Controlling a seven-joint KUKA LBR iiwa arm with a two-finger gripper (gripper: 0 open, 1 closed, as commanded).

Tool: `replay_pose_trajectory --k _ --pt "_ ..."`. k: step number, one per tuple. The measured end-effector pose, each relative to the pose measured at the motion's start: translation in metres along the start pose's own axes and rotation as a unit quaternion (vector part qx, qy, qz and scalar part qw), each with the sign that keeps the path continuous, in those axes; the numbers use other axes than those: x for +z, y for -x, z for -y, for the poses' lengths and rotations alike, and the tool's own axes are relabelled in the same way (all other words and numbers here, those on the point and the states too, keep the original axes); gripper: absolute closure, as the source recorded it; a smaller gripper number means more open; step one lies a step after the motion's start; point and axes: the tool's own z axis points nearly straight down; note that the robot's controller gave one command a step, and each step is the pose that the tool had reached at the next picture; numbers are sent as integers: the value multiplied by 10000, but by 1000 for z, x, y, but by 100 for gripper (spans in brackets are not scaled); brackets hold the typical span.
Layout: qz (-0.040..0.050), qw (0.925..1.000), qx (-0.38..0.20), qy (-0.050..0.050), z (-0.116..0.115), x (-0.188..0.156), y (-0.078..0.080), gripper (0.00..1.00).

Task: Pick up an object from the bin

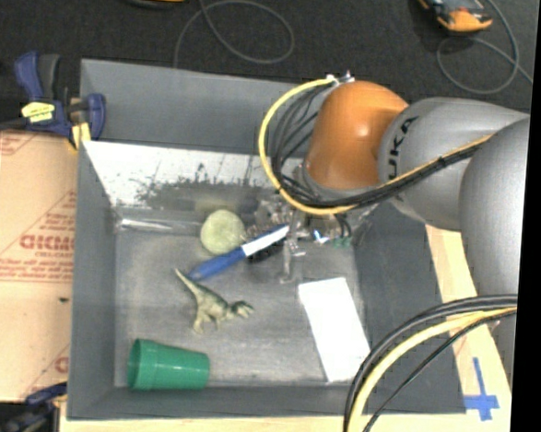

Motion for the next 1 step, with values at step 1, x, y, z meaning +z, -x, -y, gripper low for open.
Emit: replay_pose_trajectory --k 1 --pt "35 9985 541 12 0 37 4 0"
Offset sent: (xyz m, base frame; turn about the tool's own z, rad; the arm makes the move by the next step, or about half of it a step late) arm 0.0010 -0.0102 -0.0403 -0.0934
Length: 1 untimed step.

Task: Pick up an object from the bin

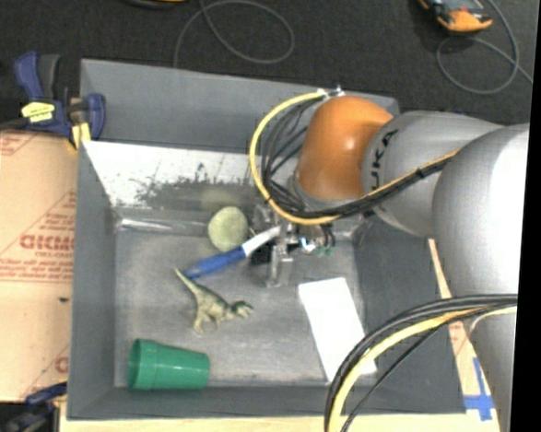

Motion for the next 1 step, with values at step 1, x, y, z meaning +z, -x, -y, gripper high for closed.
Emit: replay_pose_trajectory --k 1 --pt "-5 9950 -999 4 9 -2 -1 100"
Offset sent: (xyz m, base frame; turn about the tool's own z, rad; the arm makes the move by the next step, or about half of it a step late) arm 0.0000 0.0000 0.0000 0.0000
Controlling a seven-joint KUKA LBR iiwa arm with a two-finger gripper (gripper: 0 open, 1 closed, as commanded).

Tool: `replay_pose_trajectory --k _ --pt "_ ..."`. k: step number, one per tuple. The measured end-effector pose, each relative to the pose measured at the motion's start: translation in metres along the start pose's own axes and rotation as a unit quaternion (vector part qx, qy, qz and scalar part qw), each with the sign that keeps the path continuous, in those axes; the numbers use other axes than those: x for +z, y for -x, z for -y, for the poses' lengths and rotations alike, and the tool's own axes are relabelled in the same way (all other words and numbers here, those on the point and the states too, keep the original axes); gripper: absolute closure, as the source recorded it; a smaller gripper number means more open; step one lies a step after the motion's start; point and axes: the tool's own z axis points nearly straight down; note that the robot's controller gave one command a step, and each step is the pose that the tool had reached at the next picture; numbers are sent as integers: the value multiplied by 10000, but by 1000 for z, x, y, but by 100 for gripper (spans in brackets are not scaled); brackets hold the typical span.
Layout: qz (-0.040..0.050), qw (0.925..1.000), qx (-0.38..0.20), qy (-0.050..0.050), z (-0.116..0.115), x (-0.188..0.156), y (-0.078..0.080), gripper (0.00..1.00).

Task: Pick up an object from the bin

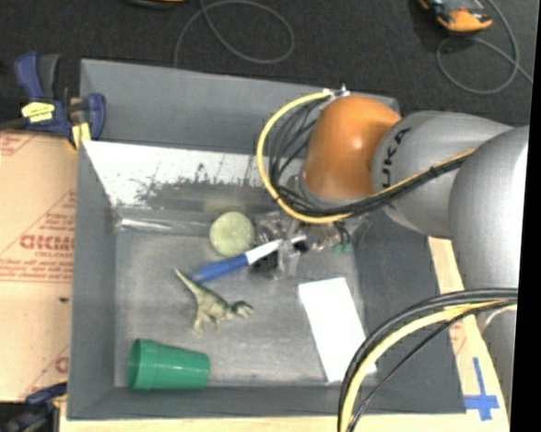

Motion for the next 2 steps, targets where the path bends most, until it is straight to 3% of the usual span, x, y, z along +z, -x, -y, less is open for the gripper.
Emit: replay_pose_trajectory --k 1,2 --pt "0 10000 2 0 0 0 0 100" --pt "-53 10000 8 -8 1 -112 1 100"
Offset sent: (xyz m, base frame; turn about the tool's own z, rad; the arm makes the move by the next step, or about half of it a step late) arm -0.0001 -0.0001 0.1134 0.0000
